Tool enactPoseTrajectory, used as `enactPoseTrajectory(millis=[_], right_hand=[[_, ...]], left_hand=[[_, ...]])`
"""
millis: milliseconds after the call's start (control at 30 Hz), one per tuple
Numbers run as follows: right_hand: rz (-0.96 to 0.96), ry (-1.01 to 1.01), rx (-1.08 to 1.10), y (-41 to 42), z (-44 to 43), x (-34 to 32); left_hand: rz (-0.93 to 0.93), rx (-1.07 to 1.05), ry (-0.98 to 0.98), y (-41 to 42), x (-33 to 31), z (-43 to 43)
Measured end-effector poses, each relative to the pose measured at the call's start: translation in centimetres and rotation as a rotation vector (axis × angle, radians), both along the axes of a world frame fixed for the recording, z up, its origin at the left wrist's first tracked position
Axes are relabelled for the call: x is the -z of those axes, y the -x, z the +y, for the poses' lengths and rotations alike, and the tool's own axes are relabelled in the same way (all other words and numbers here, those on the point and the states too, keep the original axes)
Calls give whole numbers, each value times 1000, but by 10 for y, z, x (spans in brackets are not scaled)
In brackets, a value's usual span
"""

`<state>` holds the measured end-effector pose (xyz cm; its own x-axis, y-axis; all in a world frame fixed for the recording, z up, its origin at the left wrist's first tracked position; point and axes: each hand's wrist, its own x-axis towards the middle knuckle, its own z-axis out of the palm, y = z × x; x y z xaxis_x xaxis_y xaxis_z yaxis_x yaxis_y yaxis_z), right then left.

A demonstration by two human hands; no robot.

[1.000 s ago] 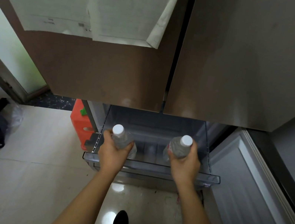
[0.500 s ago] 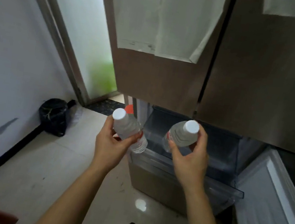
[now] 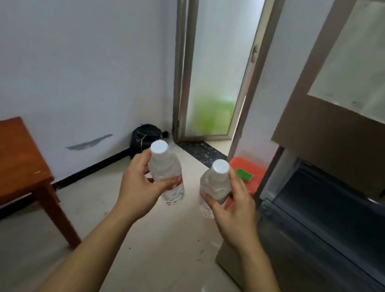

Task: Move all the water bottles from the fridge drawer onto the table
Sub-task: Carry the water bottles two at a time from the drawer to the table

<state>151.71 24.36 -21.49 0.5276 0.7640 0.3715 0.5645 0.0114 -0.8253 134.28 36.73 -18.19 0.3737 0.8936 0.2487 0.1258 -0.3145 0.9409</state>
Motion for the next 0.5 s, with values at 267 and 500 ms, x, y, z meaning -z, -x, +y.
enactPoseTrajectory(millis=[267, 500], right_hand=[[-26, 29, -252, 205, 151, -3], [-51, 34, -556, 366, 266, -3]], left_hand=[[36, -281, -25, 238, 13, 98], [87, -541, 25, 412, 29, 164]])
